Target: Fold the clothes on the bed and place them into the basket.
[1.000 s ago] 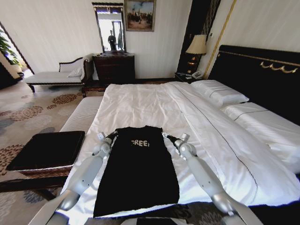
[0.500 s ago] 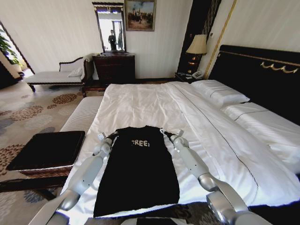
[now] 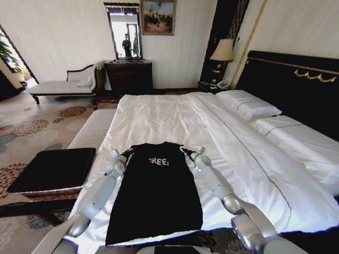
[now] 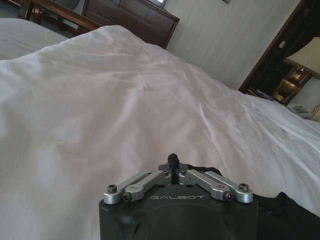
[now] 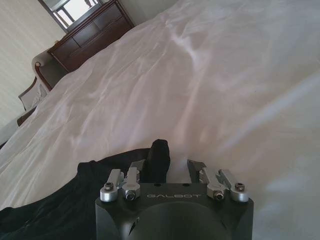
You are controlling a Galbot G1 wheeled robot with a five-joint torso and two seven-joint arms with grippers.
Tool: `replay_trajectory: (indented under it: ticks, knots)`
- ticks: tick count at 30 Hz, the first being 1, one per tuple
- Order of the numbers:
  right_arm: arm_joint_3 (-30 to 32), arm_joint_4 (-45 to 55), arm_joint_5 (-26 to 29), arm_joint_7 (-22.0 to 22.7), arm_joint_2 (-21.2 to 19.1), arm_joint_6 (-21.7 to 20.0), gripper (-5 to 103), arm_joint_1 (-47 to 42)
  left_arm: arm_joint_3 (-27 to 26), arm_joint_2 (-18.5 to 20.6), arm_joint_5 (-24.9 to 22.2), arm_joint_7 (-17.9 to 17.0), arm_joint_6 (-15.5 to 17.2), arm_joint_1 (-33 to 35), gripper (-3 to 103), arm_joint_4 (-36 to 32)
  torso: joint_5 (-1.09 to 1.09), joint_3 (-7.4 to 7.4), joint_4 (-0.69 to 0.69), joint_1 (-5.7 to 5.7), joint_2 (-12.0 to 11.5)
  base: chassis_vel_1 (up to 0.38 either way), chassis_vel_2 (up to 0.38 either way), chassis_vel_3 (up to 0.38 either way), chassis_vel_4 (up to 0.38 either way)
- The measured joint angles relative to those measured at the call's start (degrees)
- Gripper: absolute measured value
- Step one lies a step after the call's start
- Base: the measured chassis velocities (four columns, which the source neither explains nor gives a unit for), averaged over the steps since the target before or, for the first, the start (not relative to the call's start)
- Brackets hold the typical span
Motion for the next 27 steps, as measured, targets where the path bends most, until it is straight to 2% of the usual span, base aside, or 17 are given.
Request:
replay_trajectory:
  ticks: [3, 6, 11, 20, 23, 27]
  knots:
    - [0.02, -0.62, -0.49, -0.11, 0.28, 0.69, 36, 0.14, -0.03, 0.09, 0.0, 0.0, 0.0, 0.22, 1, 0.18, 0.0, 0.0, 0.0, 0.0, 0.0, 0.0, 0.0, 0.0, 0.0]
    - [-0.01, -0.56, -0.62, -0.3, 0.25, 0.93, 30, 0.06, -0.06, 0.12, -0.03, 0.0, 0.0, 0.3, 1, 0.26, 0.0, 0.0, 0.0, 0.0, 0.0, 0.0, 0.0, 0.0, 0.0]
    - [-0.39, 1.57, -0.33, -0.37, -0.08, 1.08, 4, -0.52, -0.1, -0.04, 0.01, 0.02, -0.01, -0.14, 1, 0.99, 0.0, 0.0, 0.0, 0.0, 0.0, 0.0, 0.0, 0.0, 0.0]
    - [-1.06, 10.9, 2.14, 1.78, -2.1, 0.58, 1, -2.61, -0.38, 0.82, -0.14, -0.83, -0.06, -0.72, 1, -0.7, 0.0, 0.0, -0.01, 0.0, 0.0, 0.0, 0.0, 0.0, 0.0]
    - [-1.25, 15.98, 2.6, 3.15, -3.31, 0.63, 1, -2.69, -0.62, 1.94, -1.52, -1.7, -0.04, -1.64, 1, -2.53, -0.01, 0.0, 0.0, 0.0, 0.0, 0.0, 0.0, 0.0, 0.0]
    - [-1.32, 18.1, 2.8, 4.95, -3.71, 1.53, 1, -1.42, -0.73, 3.03, -3.06, -1.81, -0.02, -3.54, 1, -3.2, 0.0, 0.0, -0.01, 0.0, 0.0, 0.0, 0.0, 0.0, 0.0]
